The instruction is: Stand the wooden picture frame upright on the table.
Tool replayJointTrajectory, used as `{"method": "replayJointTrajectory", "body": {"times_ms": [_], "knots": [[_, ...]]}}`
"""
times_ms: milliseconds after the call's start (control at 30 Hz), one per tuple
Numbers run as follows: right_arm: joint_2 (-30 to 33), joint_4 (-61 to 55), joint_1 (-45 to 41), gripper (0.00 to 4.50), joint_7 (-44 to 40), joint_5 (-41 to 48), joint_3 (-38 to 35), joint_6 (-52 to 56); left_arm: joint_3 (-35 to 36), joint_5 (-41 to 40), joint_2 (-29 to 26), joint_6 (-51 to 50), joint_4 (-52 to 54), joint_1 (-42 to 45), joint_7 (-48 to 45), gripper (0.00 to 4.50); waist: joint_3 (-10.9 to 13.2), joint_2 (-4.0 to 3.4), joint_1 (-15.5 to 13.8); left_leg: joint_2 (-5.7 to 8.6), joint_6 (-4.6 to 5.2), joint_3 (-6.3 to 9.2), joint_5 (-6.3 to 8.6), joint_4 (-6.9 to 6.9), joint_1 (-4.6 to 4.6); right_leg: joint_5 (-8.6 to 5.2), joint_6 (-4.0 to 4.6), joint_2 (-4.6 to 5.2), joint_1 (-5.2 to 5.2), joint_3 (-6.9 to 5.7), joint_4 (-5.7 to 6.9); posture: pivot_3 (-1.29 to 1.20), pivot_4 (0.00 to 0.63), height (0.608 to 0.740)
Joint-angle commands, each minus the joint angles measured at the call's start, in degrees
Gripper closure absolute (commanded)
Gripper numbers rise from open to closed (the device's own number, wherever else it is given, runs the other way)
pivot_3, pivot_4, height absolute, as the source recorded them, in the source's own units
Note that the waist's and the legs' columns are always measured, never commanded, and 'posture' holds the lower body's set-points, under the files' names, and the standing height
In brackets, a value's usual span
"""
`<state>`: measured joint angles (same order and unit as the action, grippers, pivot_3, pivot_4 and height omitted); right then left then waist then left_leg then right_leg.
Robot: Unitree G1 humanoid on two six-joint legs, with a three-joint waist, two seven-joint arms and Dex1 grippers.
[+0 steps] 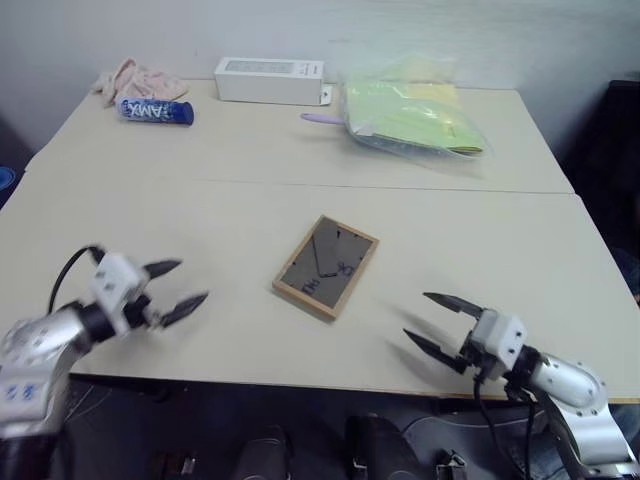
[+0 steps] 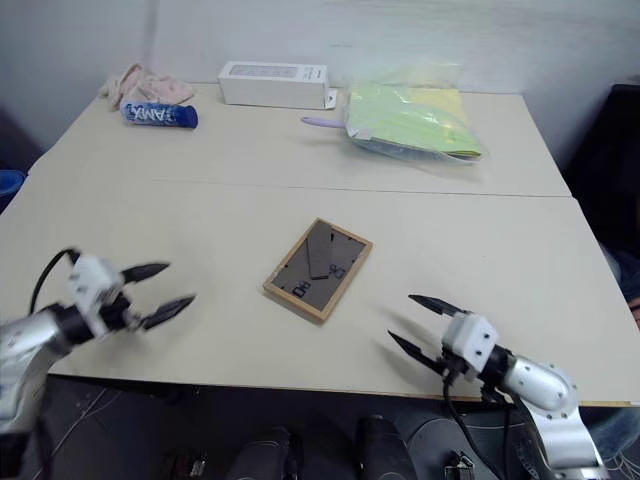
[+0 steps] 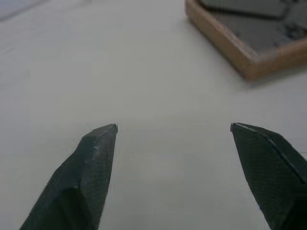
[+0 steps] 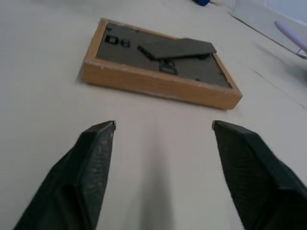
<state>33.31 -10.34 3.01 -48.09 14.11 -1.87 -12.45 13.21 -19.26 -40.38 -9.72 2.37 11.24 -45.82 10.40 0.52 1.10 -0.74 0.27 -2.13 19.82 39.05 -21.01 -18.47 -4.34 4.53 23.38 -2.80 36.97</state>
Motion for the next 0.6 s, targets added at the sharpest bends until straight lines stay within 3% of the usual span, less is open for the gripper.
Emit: {"method": "replayJointTrajectory", "body": {"times_ms": [33,233,400,600], "knots": [[-1.04,0.26,-4.25,2.41,2.4,-4.02,3.31,3.44,-7.21,4.78,3.13,0.16,-4.27,7.18,1.59,1.85,-0.04,-0.02,-0.11,0.02,0.01,-0.01,0.0,0.02,-0.06,0.0,-0.01,-0.02,0.04,0.0,0.06,0.0,0.15,0.74],[-3.91,5.33,-13.13,4.44,5.15,-10.73,9.67,8.0,-16.58,11.76,8.77,2.77,-14.83,15.72,1.61,3.66,-0.04,-0.01,0.48,0.02,0.07,-0.25,0.03,0.07,-0.18,0.02,-0.05,-0.09,0.16,-0.04,0.13,0.0,0.15,0.74],[-6.1,7.27,-17.35,4.48,5.06,-12.32,12.24,8.01,-18.72,11.81,10.77,2.89,-14.66,15.97,-0.62,3.68,-0.04,-0.01,0.4,-0.03,0.03,-0.25,0.0,0.12,-0.17,0.02,-0.05,-0.1,0.21,-0.03,0.3,0.0,0.15,0.74],[-5.9,10.92,-20.67,4.48,5.48,-11.7,10.58,7.34,-19.3,7.74,10.87,-0.94,-5.93,10.3,-5.31,3.68,-0.04,-0.01,0.34,-0.01,0.03,-0.23,0.0,0.14,-0.17,0.02,-0.05,-0.05,0.19,-0.03,0.29,0.0,0.15,0.74]]}}
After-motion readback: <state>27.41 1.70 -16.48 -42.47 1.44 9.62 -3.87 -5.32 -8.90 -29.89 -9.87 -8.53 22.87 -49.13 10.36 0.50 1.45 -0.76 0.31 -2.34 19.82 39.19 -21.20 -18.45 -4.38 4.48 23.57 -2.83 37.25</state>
